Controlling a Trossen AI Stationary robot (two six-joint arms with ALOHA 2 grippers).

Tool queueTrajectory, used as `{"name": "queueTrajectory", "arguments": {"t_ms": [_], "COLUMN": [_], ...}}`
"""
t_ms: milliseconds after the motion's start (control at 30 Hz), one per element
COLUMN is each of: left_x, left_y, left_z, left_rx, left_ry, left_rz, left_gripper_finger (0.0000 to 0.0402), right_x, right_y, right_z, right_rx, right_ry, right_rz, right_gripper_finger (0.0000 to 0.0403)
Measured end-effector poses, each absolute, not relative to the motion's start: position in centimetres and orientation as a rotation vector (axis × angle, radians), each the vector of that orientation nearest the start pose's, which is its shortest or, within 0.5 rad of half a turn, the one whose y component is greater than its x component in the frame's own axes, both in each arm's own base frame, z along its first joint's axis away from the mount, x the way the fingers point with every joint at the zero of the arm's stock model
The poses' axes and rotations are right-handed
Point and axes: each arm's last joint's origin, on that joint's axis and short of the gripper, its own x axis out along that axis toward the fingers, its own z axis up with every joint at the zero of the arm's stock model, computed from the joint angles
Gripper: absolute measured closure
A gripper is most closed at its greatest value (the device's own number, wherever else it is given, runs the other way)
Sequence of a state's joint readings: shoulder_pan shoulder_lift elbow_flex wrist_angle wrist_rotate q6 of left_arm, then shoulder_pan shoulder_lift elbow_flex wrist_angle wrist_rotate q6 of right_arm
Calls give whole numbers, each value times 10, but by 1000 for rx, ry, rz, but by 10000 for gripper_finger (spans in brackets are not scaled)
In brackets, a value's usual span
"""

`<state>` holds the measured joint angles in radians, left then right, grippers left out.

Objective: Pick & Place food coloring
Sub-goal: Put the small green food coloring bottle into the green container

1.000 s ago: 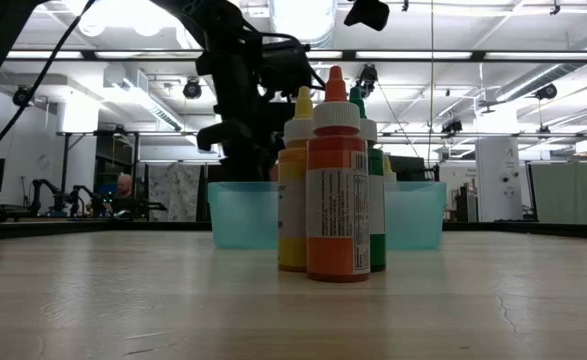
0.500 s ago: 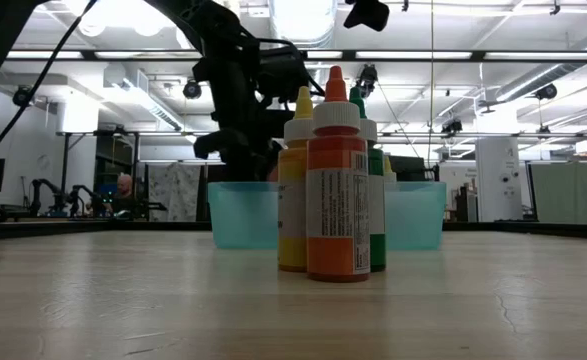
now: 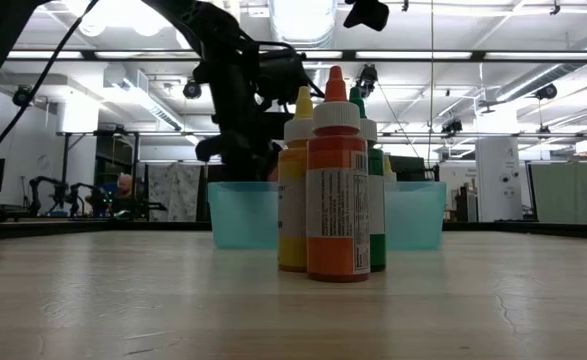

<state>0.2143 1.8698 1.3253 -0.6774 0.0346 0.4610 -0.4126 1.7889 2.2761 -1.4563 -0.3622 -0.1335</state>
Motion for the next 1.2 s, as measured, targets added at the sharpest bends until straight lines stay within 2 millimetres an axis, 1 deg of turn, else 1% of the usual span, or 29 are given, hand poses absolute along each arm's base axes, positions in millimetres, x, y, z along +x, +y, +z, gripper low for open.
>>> {"name": "queueTrajectory", "arguments": {"t_ms": [1100,1200], "left_x": [364,364], "left_y": [77,77], "left_z": [188,188], "left_rx": [248,244], "left_ry": [1204,1203], "left_rz": [-156,-156], "left_gripper_finger": [353,346], "right_x": [296,296], "right_y": [-119,-119], "right_z": [451,451], "right_rx": [242,245], "right_ry": [896,896], "right_rz": [13,12], "right_gripper_finger": [188,188]}}
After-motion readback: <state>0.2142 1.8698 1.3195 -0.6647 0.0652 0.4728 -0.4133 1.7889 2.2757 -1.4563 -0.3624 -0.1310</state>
